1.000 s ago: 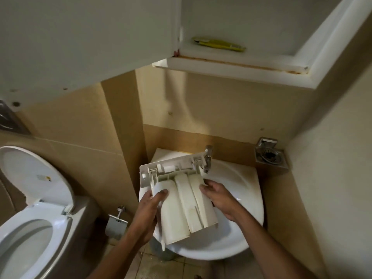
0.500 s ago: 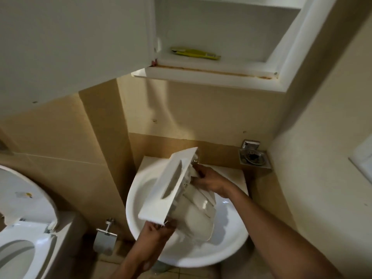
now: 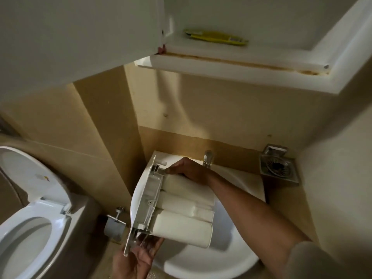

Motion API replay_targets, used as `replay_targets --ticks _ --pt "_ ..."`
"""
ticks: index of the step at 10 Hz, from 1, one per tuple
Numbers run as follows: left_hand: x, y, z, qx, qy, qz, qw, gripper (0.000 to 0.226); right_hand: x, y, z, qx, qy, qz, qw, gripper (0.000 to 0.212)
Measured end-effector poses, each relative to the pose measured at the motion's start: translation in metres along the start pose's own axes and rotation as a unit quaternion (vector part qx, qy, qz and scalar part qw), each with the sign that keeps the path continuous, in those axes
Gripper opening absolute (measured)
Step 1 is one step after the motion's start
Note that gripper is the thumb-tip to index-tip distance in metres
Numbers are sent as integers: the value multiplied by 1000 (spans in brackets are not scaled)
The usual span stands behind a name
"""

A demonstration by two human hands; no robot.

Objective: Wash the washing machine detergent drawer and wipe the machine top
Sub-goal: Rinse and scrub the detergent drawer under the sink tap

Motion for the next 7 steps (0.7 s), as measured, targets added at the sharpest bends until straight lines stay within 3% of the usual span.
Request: replay_targets --ticks 1,2,3,4,5,6,7 --pt "22 -14 0 -60 -161 75 982 68 -2 -3 14 1 9 -52 999 51" --pt "14 -8 -4 -131 -231 82 961 34 -4 -16 26 16 12 -99 995 47" --pt "16 -4 -4 -213 -257 94 938 37 2 -27 27 25 13 -112 993 38" --pt "-7 -6 2 -226 -332 199 894 38 12 -35 18 37 22 -175 984 47" --pt "-24 0 0 -225 -384 231 865 44 10 -21 8 -64 -25 -275 959 45" --pt "-45 5 -6 -201 -416 214 861 40 -51 6 -13 -136 -299 -348 878 26" --pt "-16 6 -20 -188 -434 232 850 30 -118 7 -37 -2 -451 -457 767 39"
Point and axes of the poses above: each hand's wrist, its own z-axis towards the middle knuckle, its own x-axis out of the palm, y = z × x, the point moved 10 cm from there along z, towards the middle knuckle, and after that the axes turned 4 degrees about -y, right-handed, at the moved point
